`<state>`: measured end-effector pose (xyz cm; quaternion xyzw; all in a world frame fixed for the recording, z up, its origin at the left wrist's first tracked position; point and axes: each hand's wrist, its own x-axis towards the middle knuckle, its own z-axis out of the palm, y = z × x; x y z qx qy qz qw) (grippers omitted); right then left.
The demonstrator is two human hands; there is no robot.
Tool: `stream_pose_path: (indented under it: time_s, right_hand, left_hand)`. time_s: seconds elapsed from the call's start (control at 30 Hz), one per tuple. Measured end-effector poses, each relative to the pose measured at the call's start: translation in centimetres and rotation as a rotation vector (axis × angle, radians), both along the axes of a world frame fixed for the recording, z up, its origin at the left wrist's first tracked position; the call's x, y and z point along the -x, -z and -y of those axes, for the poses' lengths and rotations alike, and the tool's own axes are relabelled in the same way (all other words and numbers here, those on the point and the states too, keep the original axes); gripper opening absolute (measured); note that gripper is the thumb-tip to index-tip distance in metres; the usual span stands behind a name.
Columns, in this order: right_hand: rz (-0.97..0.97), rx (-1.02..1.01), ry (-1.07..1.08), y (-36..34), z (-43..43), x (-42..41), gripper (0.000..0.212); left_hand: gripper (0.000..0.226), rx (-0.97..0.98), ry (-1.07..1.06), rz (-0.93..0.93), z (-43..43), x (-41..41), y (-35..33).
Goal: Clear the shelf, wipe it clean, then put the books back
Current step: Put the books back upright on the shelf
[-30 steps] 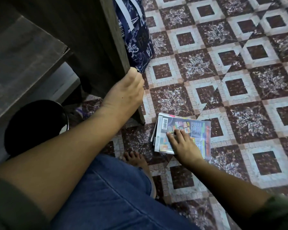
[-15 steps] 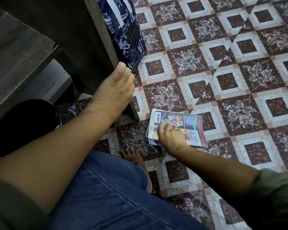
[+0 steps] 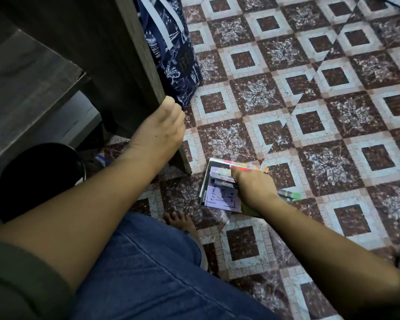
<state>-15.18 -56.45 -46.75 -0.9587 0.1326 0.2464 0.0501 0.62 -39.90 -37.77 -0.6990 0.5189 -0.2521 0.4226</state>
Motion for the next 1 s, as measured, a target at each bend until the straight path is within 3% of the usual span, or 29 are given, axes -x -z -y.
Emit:
stream_pose_path:
  time_s: [0.1, 0.2, 0.27, 0.33, 0.47, 0.6, 0.7, 0.87, 1.0]
  right_hand:
    - [-0.01, -0.039, 0.016, -1.2, -1.3, 0.1, 0.027]
    - [0.007, -0.071, -0.064, -4.0, -2.9, 0.1, 0.025]
    - [0.061, -0.092, -0.103, -6.2, -4.3, -0.4, 0.027]
    - [0.134, -0.128, -0.118, -8.5, -6.1, -1.3, 0.026]
    - [0.297, -0.229, -0.162, -12.3, -9.6, -3.9, 0.035]
    - [0.47, -0.22, -0.208, -15.3, -12.1, -6.4, 0.034]
    - [0.68, -0.187, -0.399, -17.1, -15.0, -8.8, 0.031]
    - [1.155, -0.181, -0.602, -21.0, -21.4, -14.2, 0.024]
    - [1.265, -0.185, -0.659, -21.2, -26.7, -19.5, 0.016]
  left_hand:
    - [0.031, -0.013, -0.019, -0.19, 0.1, 1.1, -1.8]
    - [0.039, -0.171, -0.166, -0.63, -0.8, 2.5, -3.2]
    - [0.057, -0.13, -0.379, -0.877, -2.0, 3.3, -4.4]
    - [0.056, -0.004, -0.486, -1.002, -3.2, 4.0, -5.4]
    - [0.026, 0.221, -0.516, -0.897, -5.9, 4.1, -8.2]
    - [0.022, 0.422, -0.674, -0.8, -13.2, 2.9, -11.6]
    - [0.021, 0.658, -0.714, -0.729, -20.1, 2.8, -14.1]
    - [0.021, 1.023, -0.517, -0.343, -28.1, 3.4, -16.9]
    - [0.025, 1.146, -0.583, -0.084, -32.4, 1.9, -15.2]
